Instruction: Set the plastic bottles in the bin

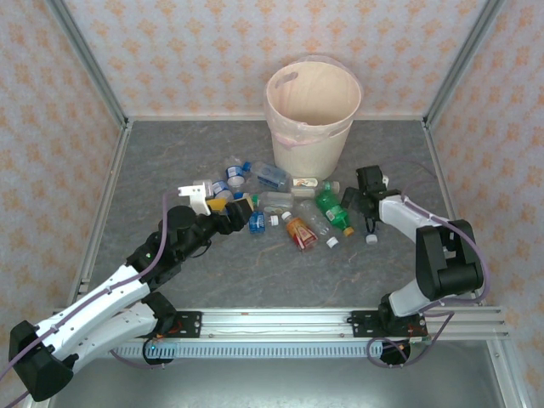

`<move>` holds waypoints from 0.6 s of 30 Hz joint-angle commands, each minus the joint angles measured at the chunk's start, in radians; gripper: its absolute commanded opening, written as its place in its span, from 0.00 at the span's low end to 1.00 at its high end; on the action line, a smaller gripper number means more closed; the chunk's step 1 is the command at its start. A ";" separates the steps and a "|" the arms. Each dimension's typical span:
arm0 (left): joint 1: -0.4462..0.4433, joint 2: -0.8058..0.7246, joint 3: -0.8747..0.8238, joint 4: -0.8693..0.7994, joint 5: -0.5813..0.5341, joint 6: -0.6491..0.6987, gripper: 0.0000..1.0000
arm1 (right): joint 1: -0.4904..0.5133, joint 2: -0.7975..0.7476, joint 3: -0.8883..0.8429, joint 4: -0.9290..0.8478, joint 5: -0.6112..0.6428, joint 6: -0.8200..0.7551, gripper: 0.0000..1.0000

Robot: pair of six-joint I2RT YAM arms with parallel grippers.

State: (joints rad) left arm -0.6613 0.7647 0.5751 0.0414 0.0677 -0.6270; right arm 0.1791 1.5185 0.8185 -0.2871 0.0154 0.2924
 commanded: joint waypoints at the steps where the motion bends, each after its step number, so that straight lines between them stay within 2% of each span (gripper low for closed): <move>1: -0.008 -0.021 0.025 -0.009 -0.014 0.020 0.99 | -0.012 -0.027 -0.030 0.008 0.025 0.040 0.96; 4: -0.009 -0.022 0.026 -0.009 -0.011 0.020 0.99 | -0.025 -0.022 -0.045 0.008 0.006 0.057 0.90; 8: -0.009 -0.027 0.037 -0.025 -0.006 0.017 0.99 | -0.029 -0.029 -0.060 0.003 0.005 0.079 0.89; 18: -0.008 0.011 0.055 0.004 0.112 0.009 0.99 | -0.037 -0.038 -0.082 0.028 -0.032 0.095 0.75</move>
State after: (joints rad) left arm -0.6613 0.7700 0.5972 0.0353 0.1291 -0.6273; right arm 0.1493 1.5032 0.7544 -0.2729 -0.0097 0.3714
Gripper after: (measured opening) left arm 0.991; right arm 0.756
